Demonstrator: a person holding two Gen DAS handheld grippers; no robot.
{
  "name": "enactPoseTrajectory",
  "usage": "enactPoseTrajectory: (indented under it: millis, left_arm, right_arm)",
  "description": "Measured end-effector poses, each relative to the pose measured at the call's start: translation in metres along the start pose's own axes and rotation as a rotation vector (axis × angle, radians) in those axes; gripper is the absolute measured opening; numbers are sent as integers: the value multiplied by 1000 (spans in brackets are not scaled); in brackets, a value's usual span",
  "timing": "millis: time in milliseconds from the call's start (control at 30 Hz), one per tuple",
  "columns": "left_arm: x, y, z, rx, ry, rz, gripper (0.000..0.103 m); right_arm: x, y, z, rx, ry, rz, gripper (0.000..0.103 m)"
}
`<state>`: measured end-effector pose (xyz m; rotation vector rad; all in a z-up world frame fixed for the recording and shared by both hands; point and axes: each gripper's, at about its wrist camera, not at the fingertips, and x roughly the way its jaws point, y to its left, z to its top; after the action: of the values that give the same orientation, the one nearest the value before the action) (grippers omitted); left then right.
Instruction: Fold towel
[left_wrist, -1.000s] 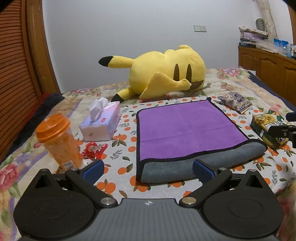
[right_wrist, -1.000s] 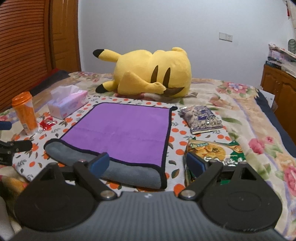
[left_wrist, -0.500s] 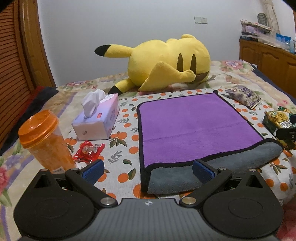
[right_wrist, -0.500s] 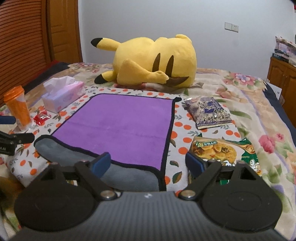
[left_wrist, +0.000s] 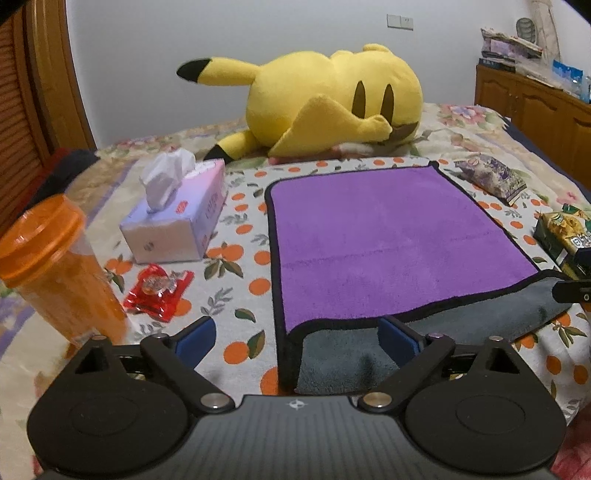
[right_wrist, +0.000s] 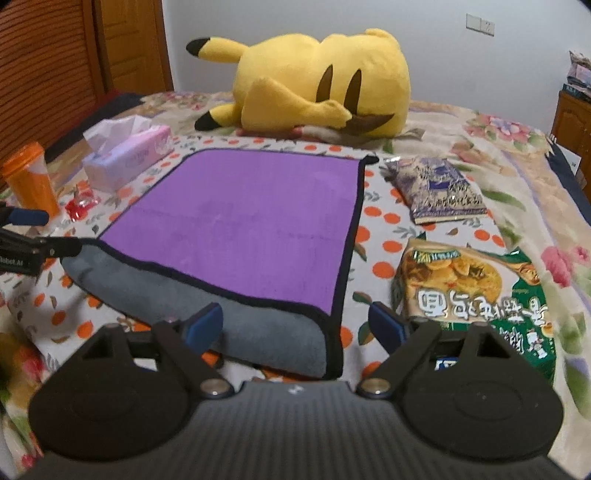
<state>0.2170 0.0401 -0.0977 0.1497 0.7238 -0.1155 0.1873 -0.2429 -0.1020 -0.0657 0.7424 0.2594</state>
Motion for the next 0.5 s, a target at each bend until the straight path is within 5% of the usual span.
enactPoseTrajectory:
  millis: [500]
  left_arm:
    - [12, 1, -8, -18, 86, -92, 53]
  right_arm:
    - [15, -6, -7, 35, 93, 56, 74]
